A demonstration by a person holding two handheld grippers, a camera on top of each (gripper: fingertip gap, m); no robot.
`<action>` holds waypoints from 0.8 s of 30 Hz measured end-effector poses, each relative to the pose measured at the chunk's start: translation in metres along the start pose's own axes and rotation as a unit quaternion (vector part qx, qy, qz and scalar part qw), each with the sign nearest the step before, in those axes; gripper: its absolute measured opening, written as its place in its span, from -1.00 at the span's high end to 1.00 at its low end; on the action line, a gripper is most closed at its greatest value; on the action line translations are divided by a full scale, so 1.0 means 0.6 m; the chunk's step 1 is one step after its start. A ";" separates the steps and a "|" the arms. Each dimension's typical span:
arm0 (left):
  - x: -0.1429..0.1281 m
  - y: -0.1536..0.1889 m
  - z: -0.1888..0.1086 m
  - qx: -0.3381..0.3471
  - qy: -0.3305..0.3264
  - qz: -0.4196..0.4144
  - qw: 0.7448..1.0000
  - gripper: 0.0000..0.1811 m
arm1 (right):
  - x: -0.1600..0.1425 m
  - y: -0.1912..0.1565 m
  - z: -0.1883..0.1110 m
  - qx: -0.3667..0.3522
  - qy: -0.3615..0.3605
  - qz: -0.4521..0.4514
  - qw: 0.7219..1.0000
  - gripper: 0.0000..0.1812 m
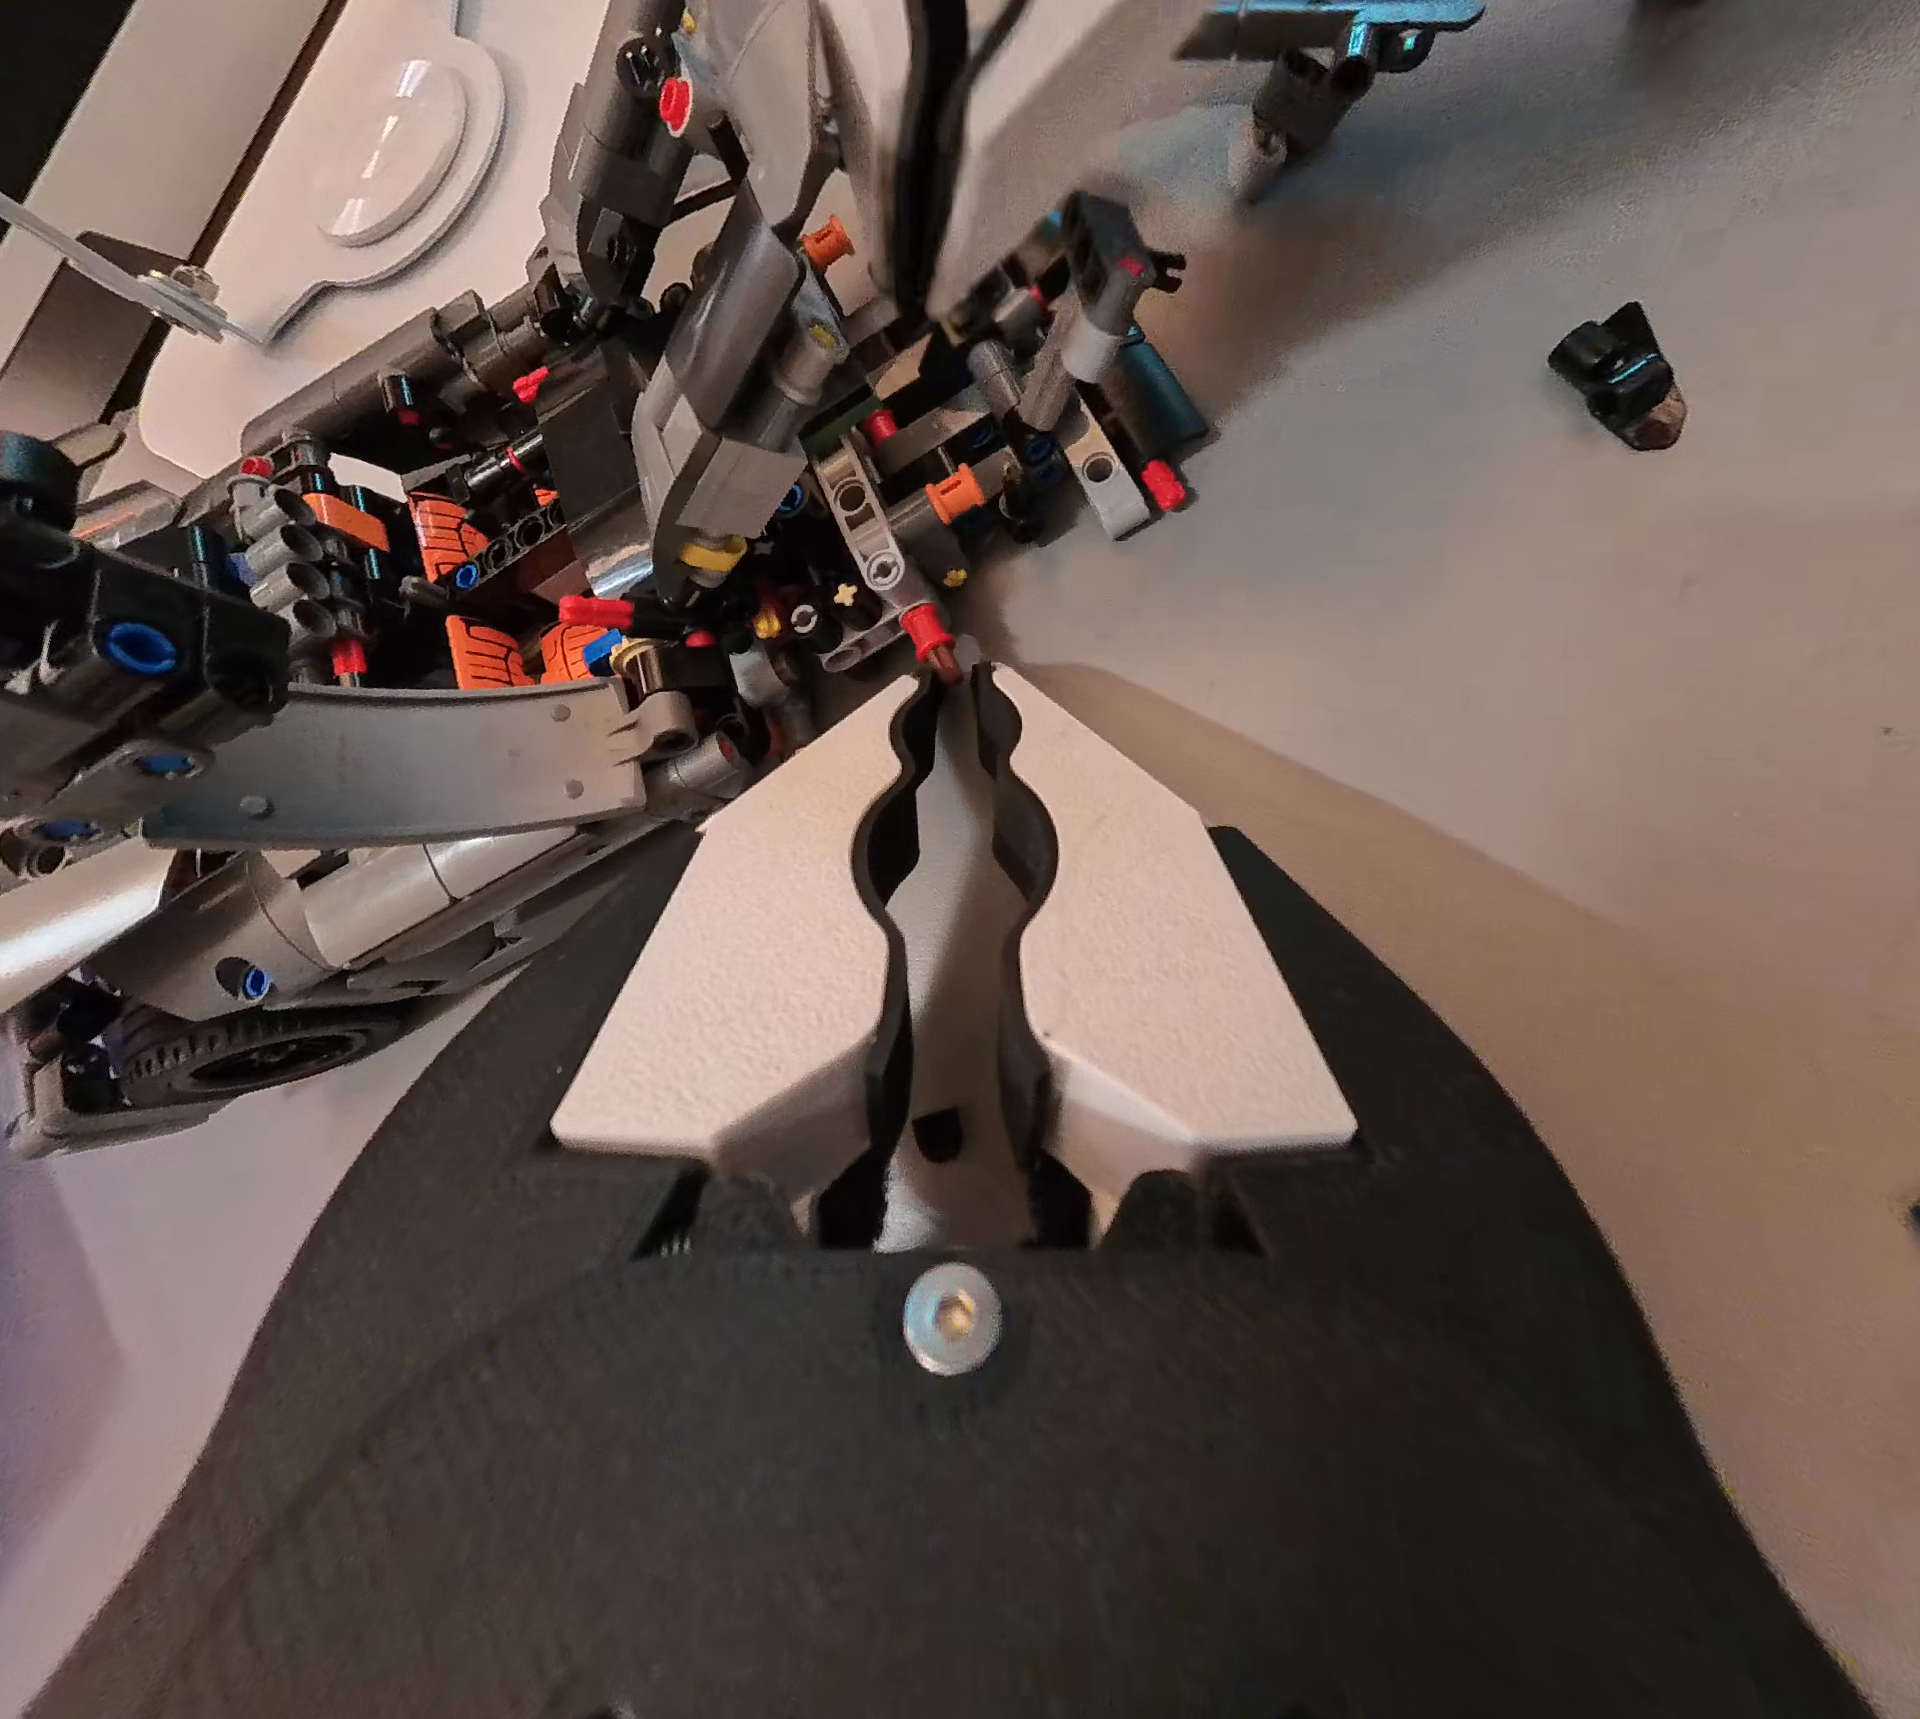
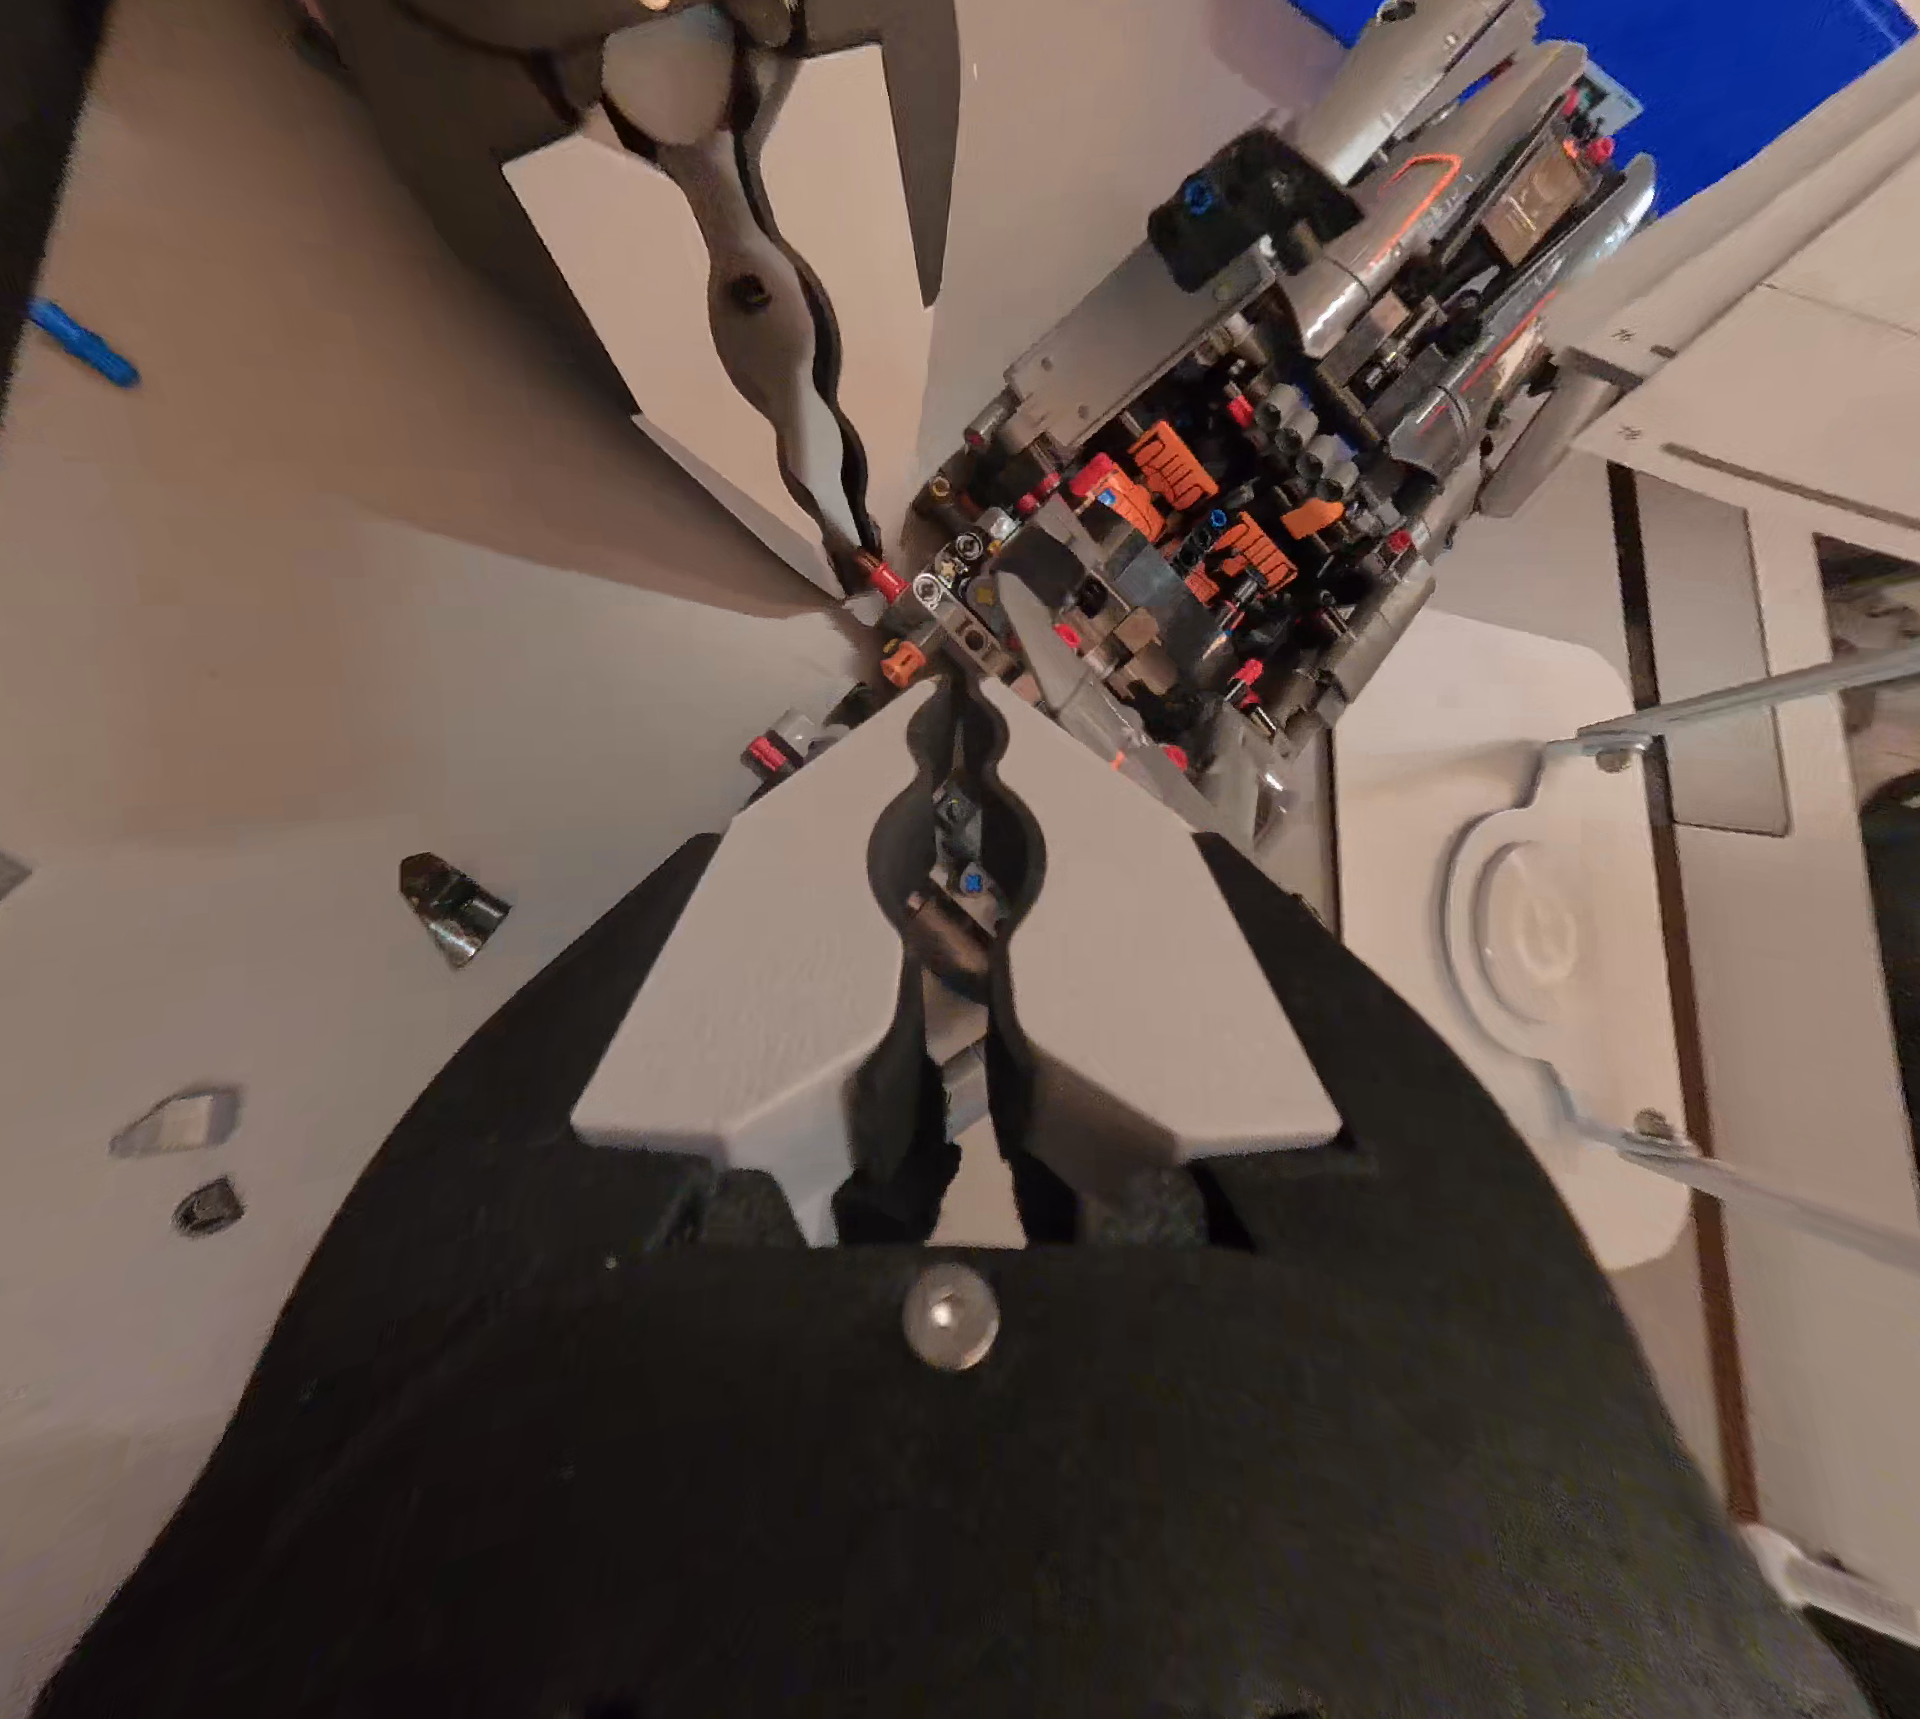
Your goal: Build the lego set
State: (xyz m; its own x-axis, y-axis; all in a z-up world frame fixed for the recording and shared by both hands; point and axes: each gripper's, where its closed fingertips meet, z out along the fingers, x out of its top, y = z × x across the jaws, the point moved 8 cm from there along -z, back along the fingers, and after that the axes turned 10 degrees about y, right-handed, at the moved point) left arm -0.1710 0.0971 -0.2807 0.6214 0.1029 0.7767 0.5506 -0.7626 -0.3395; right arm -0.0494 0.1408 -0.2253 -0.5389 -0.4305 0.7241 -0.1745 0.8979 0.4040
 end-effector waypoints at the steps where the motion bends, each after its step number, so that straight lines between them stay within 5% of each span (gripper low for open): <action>1: 0.000 0.000 0.000 -0.001 0.000 0.000 1.000 0.96 | -0.001 0.003 -0.005 0.008 0.012 0.007 1.000 1.00; 24: 0.001 0.003 -0.001 0.000 0.007 0.018 1.000 0.91 | -0.030 -0.005 -0.025 0.086 0.024 -0.011 0.996 0.92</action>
State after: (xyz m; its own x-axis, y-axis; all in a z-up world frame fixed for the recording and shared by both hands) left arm -0.1696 0.0954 -0.2804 0.6328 0.0654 0.7715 0.5281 -0.7652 -0.3683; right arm -0.0270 0.1442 -0.2313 -0.4939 -0.4498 0.7441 -0.3258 0.8892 0.3212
